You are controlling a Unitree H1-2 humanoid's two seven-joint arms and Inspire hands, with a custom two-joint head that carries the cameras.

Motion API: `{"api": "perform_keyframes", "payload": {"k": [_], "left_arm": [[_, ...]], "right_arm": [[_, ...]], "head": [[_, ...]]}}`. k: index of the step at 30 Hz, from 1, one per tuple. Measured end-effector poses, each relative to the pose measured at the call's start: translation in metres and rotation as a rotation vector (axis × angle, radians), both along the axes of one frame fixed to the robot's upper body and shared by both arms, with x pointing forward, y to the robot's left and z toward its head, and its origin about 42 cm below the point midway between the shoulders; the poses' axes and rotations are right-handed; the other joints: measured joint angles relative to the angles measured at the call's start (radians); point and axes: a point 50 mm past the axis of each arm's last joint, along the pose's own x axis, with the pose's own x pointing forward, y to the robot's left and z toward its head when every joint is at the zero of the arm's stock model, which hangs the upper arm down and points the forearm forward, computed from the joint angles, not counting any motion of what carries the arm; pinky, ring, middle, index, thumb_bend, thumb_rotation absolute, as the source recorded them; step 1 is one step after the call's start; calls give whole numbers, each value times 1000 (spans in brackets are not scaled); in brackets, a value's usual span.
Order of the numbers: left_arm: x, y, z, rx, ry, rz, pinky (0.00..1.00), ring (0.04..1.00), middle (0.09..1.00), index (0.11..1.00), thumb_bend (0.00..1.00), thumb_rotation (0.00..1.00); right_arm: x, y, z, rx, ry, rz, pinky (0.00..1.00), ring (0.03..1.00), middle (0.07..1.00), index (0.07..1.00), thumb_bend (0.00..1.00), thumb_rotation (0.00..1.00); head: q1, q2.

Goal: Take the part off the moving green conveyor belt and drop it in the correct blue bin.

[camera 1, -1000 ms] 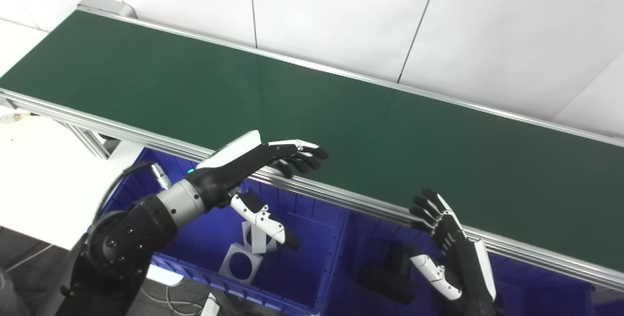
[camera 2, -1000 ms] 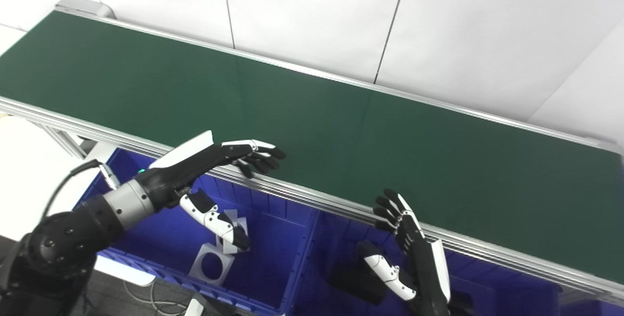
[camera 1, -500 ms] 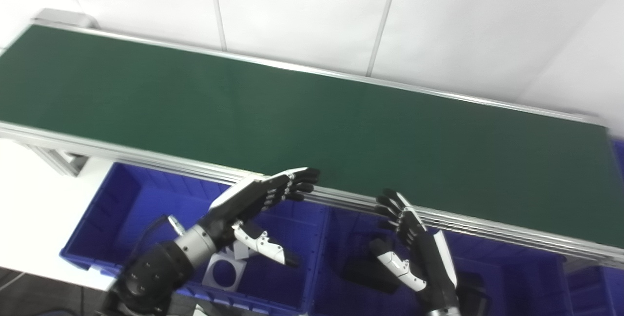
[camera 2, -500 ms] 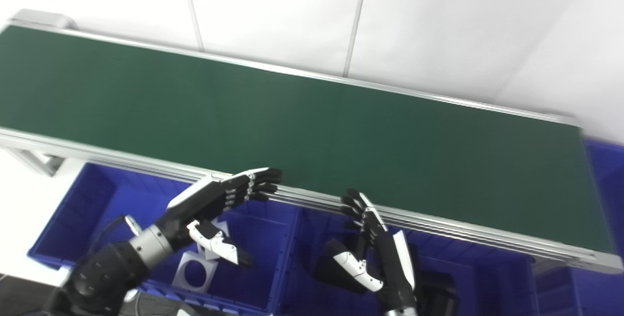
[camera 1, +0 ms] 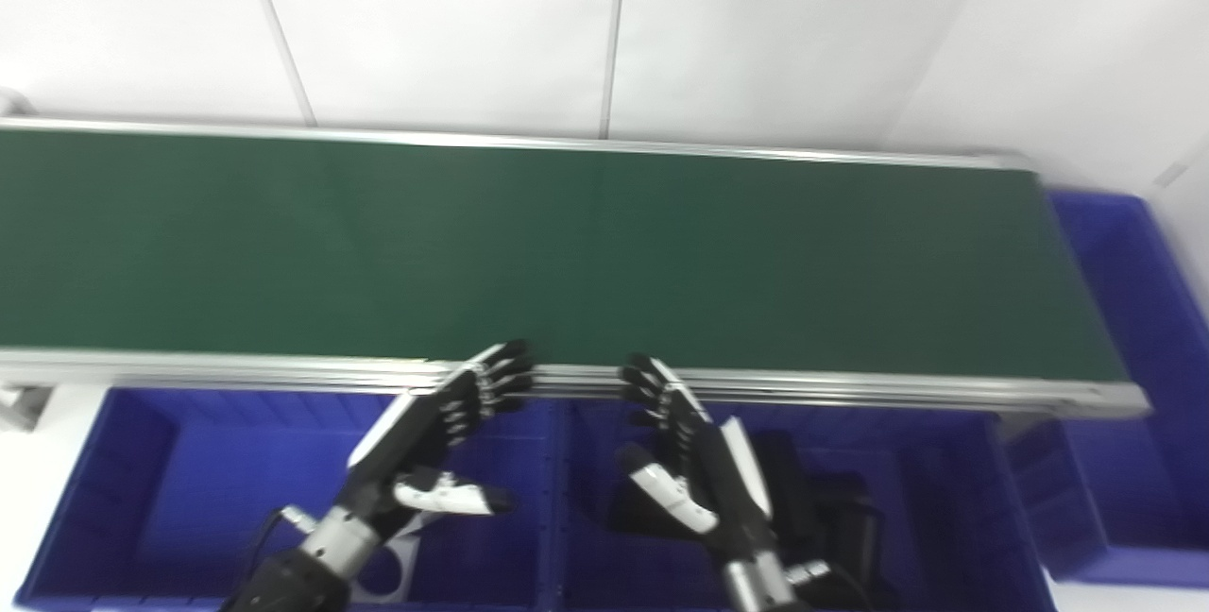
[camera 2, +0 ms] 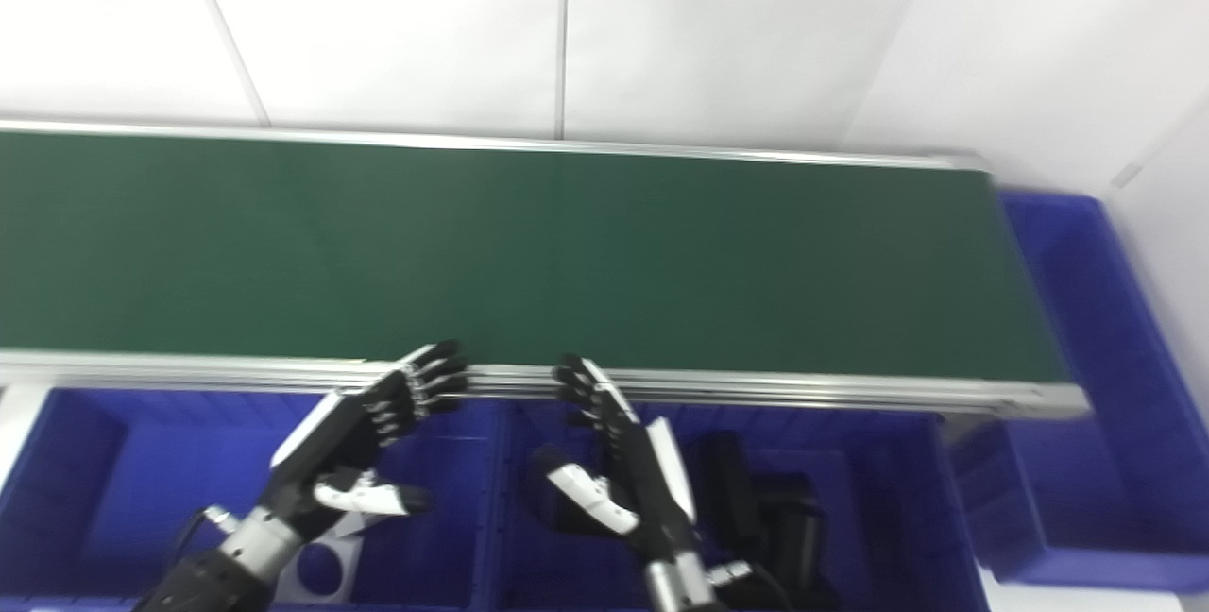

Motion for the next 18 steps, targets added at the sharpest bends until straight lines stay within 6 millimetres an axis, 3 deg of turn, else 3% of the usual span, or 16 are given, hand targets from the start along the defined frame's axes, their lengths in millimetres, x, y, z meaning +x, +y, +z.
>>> {"api": "perform_keyframes", "payload": {"k": [8, 15, 17, 18], "left_arm": [[-3, 21, -18, -13, 52, 12, 831, 859, 881, 896, 905, 275], [-2, 25, -25, -29, 51, 28, 808, 840, 865, 875, 948, 277], [-3, 24, -29, -30, 53, 31, 797, 830, 858, 865, 960, 292], [-3, 23, -29, -32, 46, 32, 796, 830, 857, 865, 961, 294]], "right_arm": [[8, 12, -4, -24, -10, -2, 774, 838, 864, 907, 700, 823], [11, 10, -4, -27, -24, -4, 762, 833, 860, 901, 713, 821], [9, 6, -2, -25, -26, -9, 761, 833, 859, 900, 702, 808], [8, 3, -1, -23, -31, -14, 761, 833, 858, 900, 701, 807]], "head": [[-85, 11], [-8, 20], [71, 25], [72, 25]]}}
